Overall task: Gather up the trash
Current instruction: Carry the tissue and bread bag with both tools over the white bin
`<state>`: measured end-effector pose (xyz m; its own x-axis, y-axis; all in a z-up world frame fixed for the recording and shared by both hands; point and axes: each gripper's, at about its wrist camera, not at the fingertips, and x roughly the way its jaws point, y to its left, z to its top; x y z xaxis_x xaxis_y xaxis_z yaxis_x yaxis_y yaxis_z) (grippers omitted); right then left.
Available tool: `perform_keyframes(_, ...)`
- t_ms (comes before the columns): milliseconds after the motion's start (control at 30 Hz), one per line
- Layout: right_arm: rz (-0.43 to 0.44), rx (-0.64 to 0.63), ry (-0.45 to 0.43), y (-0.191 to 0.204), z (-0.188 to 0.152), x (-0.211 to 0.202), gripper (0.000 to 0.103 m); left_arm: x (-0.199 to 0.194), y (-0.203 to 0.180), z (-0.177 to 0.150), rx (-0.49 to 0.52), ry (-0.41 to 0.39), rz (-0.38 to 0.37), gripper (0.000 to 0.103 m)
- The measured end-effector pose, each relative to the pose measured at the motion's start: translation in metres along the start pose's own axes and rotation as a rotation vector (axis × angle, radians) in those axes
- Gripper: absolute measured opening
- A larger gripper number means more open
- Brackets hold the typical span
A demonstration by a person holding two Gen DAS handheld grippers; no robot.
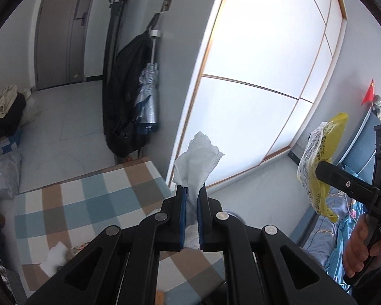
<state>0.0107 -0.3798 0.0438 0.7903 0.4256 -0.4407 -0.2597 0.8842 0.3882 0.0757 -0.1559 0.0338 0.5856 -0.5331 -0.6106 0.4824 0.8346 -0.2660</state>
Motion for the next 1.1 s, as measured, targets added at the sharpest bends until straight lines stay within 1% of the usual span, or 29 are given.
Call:
perform_keyframes(67, -0.037, 0.015, -0.009, -0.014, -0.002, -0.009, 0.030, 0.010, -0.012, 0.004, 0.013, 0.009, -0.025, 0.004)
perform_keyframes(167, -0.075, 0.052, -0.009, -0.035, -0.009, -0.019, 0.030, 0.030, -0.030, 0.007, 0.012, 0.046, -0.090, 0.004)
perform_keyframes(333, -0.152, 0.108, 0.034, -0.076, -0.030, -0.026, 0.030, 0.067, -0.058, 0.004, 0.018, 0.122, -0.167, 0.004)
perform_keyframes(400, -0.186, 0.144, 0.067, -0.096, -0.043, -0.025, 0.030, 0.086, -0.068, 0.002, 0.015, 0.171, -0.207, 0.004)
perform_keyframes(533, -0.221, 0.240, 0.123, -0.139, -0.067, -0.021, 0.030, 0.125, -0.082, -0.007, 0.000, 0.269, -0.259, 0.004)
perform_keyframes(633, -0.229, 0.324, 0.172, -0.167, -0.086, -0.011, 0.030, 0.156, -0.090, -0.018, -0.031, 0.378, -0.325, 0.004)
perform_keyframes(733, -0.237, 0.384, 0.227, -0.194, -0.106, 0.006, 0.030, 0.181, -0.096, -0.030, -0.048, 0.458, -0.333, 0.004)
perform_keyframes(867, -0.214, 0.461, 0.293, -0.225, -0.135, 0.032, 0.030, 0.209, -0.095, -0.043, -0.098, 0.540, -0.336, 0.004)
perform_keyframes(933, -0.201, 0.498, 0.320, -0.235, -0.146, 0.045, 0.030, 0.222, -0.095, -0.047, -0.117, 0.567, -0.336, 0.004)
perform_keyframes(1100, -0.135, 0.585, 0.389, -0.259, -0.166, 0.091, 0.032, 0.245, -0.091, -0.051, -0.158, 0.634, -0.306, 0.004)
